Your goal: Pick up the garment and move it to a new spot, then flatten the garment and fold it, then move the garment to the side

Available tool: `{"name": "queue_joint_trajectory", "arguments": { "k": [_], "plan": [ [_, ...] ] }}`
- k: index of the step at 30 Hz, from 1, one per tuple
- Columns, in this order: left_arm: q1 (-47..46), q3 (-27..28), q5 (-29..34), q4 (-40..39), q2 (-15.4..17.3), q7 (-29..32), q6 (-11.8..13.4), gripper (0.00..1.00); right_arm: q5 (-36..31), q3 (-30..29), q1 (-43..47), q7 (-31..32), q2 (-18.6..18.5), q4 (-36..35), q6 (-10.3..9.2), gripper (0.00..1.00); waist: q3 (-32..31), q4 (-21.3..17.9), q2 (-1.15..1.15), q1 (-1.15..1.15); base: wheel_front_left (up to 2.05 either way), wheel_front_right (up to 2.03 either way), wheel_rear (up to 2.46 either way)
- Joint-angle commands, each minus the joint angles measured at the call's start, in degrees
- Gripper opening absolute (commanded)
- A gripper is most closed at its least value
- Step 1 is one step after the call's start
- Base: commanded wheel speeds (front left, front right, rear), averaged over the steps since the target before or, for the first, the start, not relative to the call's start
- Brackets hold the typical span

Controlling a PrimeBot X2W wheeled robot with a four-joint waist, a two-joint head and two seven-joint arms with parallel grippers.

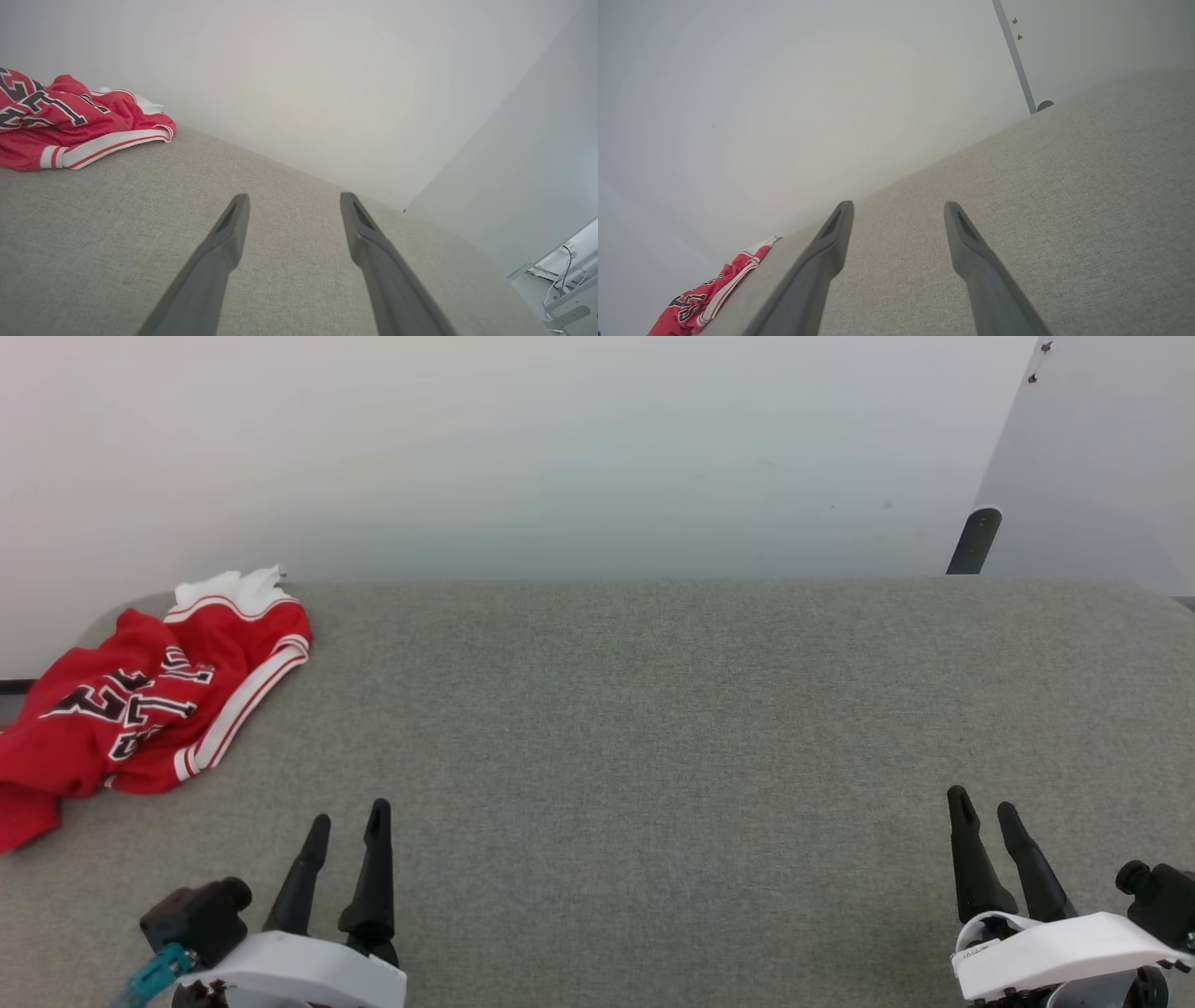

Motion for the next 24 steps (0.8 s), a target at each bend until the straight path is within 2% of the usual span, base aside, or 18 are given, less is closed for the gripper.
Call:
{"name": "queue_joint_trajectory", "arguments": {
  "k": [1, 24],
  "plan": [
    [-0.11, 0.07, 1.99, -0.73, 0.42, -0.58, -0.36, 1.0, -1.53, 0.16, -0.11, -0.56, -0.03, -0.77, 0.04, 1.0, -0.03, 0.0, 0.0, 0.0, 0.0, 0.0, 0.0],
    [1.54, 1.02, 15.52, -2.27, -0.07, -3.38, -1.28, 1.0, -11.71, 0.7, 0.07, -2.58, -0.07, -2.24, 0.05, 1.0, -0.33, 0.05, 0.0, 0.0, 0.0, 0.0, 0.0]
  ]
}}
